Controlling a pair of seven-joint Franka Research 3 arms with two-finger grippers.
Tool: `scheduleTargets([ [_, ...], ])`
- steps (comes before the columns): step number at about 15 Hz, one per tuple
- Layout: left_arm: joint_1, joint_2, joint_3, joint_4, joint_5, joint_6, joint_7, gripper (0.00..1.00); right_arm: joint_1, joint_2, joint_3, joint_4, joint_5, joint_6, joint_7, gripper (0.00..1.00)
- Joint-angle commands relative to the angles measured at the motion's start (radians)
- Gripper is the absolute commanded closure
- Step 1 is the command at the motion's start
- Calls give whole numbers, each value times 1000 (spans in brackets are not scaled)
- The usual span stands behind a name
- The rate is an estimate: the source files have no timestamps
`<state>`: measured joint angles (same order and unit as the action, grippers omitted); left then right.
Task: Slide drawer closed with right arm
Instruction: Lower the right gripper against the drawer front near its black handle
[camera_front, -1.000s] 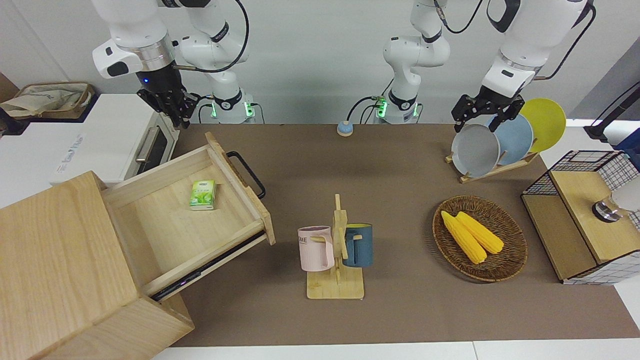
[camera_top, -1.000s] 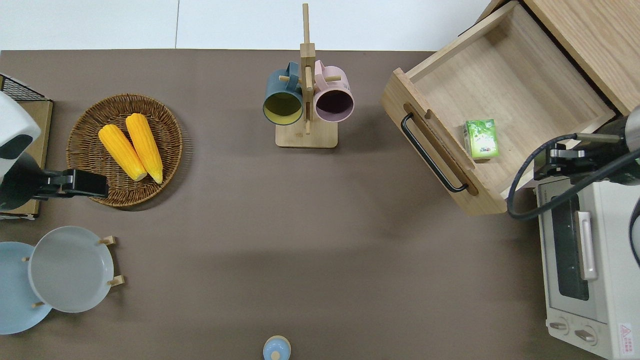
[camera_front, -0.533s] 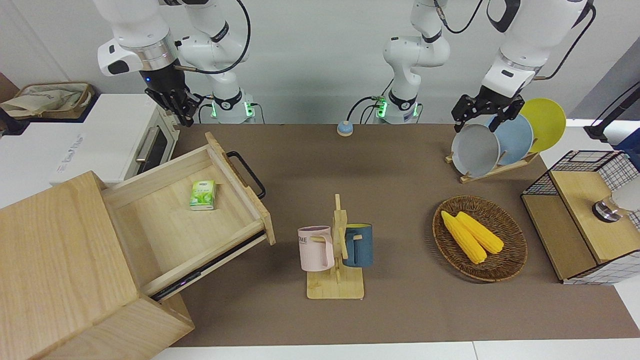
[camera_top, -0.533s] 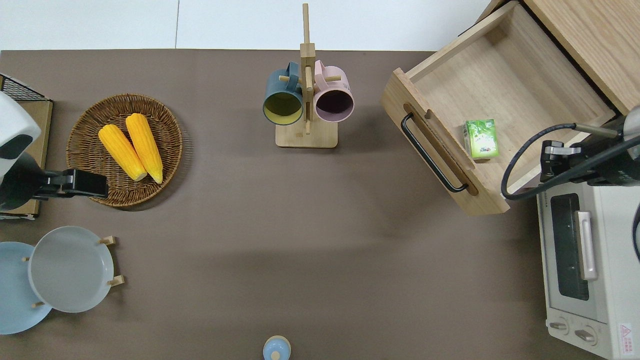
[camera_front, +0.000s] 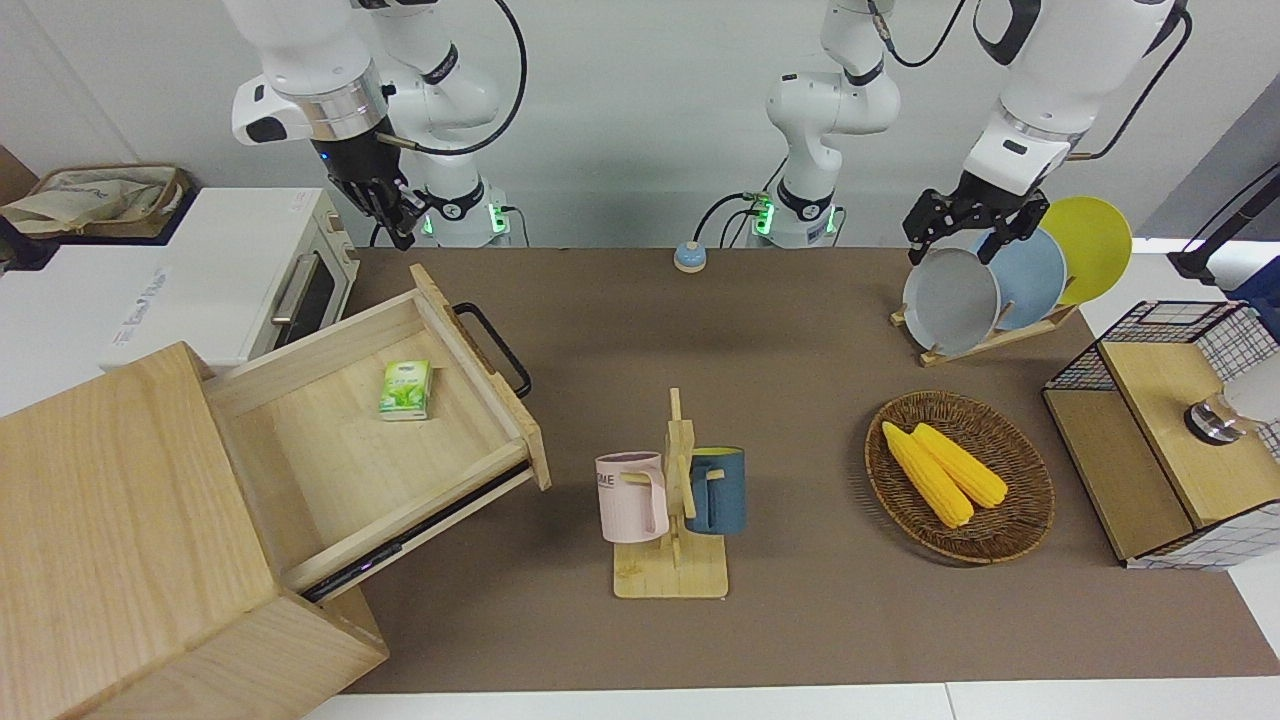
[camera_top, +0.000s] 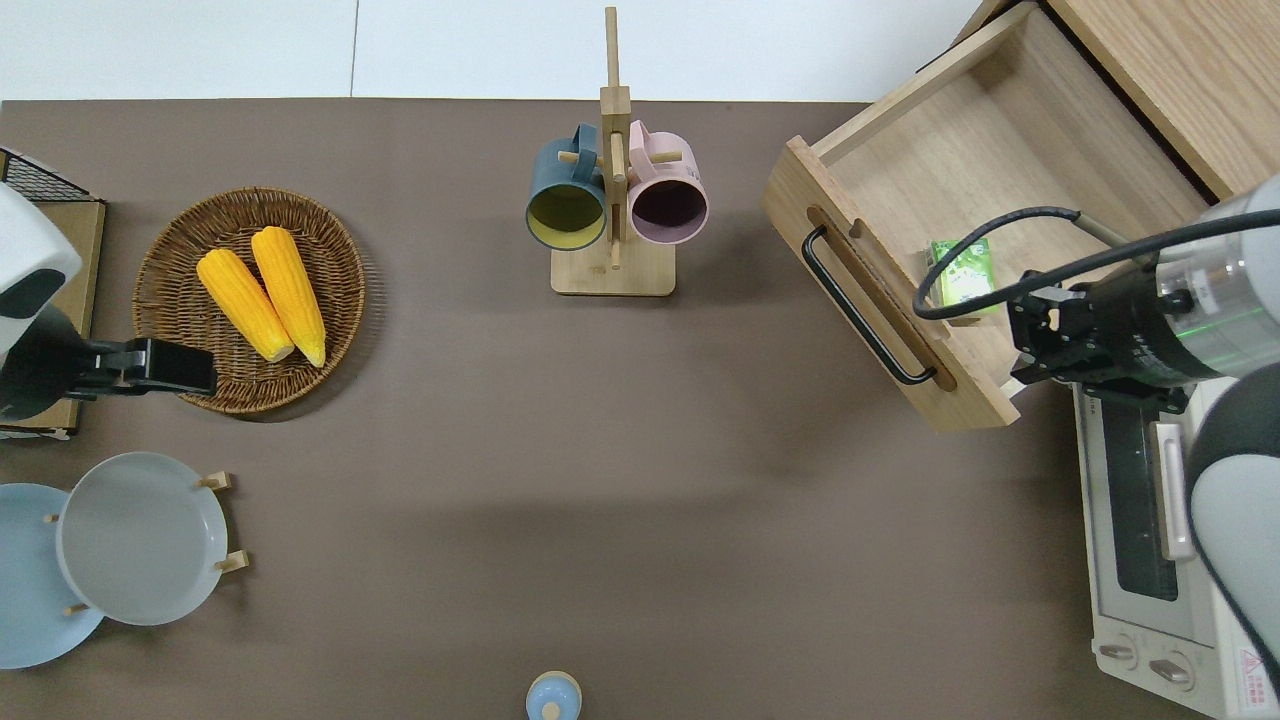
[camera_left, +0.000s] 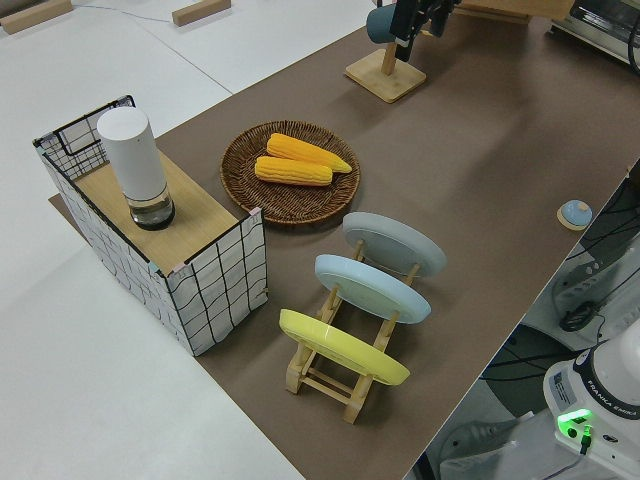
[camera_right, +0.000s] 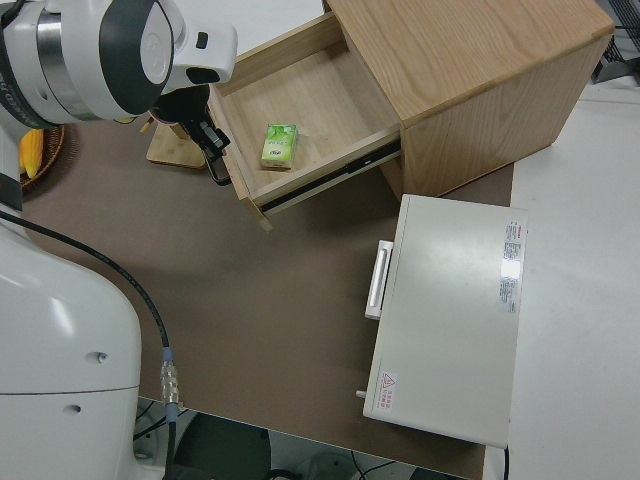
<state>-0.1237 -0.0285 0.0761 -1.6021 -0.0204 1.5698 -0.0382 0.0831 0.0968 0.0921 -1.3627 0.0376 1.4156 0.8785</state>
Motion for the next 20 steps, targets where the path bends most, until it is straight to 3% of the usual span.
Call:
scheduleTargets([
  [1, -4, -8, 4, 4, 13, -14, 1, 5, 14, -12, 23, -70, 30, 86, 161, 1000],
  [4, -4, -8, 4, 2, 13, -14, 1, 2, 14, -15, 55, -102, 30, 130, 227, 1000],
  [9, -4, -8, 2, 2, 13, -14, 1, 5, 14, -15, 110, -197, 31, 259, 352, 1000],
  [13, -4, -8, 4, 2, 13, -14, 1, 5, 38, -14, 110, -257, 24, 338, 396, 1000],
  [20, -4, -8, 4, 4, 13, -14, 1, 2, 61, -11, 109, -295, 10, 401, 448, 1000],
])
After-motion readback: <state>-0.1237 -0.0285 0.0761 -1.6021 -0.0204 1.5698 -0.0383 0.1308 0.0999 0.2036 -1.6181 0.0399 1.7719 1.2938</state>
